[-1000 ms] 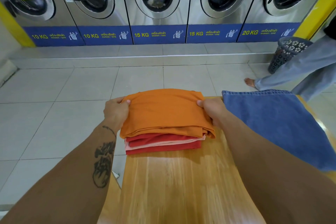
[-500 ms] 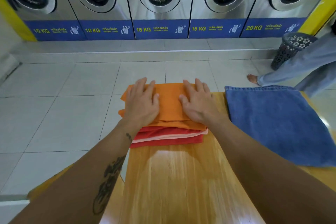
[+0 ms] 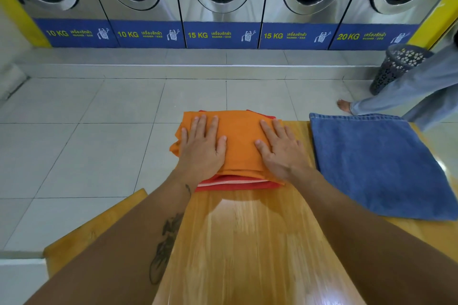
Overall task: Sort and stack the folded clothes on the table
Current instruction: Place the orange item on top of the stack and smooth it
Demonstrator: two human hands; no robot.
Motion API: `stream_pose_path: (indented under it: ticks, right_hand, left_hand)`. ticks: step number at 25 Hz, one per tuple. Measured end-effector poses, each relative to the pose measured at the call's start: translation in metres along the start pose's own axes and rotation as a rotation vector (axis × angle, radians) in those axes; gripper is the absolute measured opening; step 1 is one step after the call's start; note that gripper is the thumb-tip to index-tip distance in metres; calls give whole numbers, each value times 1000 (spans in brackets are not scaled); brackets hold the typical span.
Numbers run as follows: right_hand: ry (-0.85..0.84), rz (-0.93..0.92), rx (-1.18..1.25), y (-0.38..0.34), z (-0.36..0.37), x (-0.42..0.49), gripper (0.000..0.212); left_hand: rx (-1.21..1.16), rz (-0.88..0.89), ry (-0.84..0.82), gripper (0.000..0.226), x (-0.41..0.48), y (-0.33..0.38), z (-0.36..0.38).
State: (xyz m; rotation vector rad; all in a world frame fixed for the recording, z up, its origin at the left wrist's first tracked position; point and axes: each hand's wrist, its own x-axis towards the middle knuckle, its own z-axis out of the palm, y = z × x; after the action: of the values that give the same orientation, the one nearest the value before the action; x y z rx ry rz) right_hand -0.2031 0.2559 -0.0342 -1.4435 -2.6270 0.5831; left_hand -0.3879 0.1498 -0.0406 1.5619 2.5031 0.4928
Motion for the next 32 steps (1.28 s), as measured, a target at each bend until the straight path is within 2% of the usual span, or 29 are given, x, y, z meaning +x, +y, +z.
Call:
stream_pose_path:
  ticks: [3, 5, 9, 18, 27, 32]
  right_hand:
    - [113, -71, -110, -21, -15, 3, 64]
    - [90, -113, -113, -32, -13, 6, 64]
    - [-28, -103, -67, -14, 5, 12, 66]
    - [36, -204, -13, 4, 16, 15, 67]
    - [-62, -157, -96, -10, -5, 11, 67]
    - [-40, -131, -37, -12, -33, -13, 67]
  left_hand:
    - [-2, 103, 57, 58, 11, 16, -16]
    - [-13, 153, 35, 57, 19, 23, -16]
    - [8, 133, -19, 61, 23, 21, 3]
    - [35, 117, 63, 63, 14, 18, 23]
    - [120, 116, -120, 62, 16, 30, -10]
    - [0, 106, -58, 49, -1, 43, -50]
